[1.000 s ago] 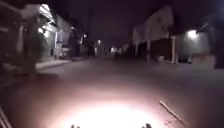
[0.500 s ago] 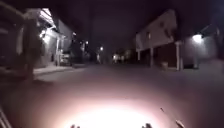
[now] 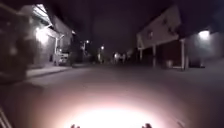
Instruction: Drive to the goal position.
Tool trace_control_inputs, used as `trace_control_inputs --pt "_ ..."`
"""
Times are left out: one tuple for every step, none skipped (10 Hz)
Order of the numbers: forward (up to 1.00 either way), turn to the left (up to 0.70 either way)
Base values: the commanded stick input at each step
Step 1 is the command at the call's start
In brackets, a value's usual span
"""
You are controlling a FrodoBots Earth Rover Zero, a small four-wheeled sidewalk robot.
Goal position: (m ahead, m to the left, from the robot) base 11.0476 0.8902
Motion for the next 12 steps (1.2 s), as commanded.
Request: trace_control_inputs --pt "1.0 0.0" --pt "1.0 0.0" --pt "1.0 0.0" --pt "1.0 0.0" --pt "1.0 0.0" --pt "1.0 0.0" --pt "1.0 0.0" --pt "1.0 0.0" --pt "1.0 0.0" --pt "1.0 0.0" --pt "1.0 0.0" --pt "1.0 0.0"
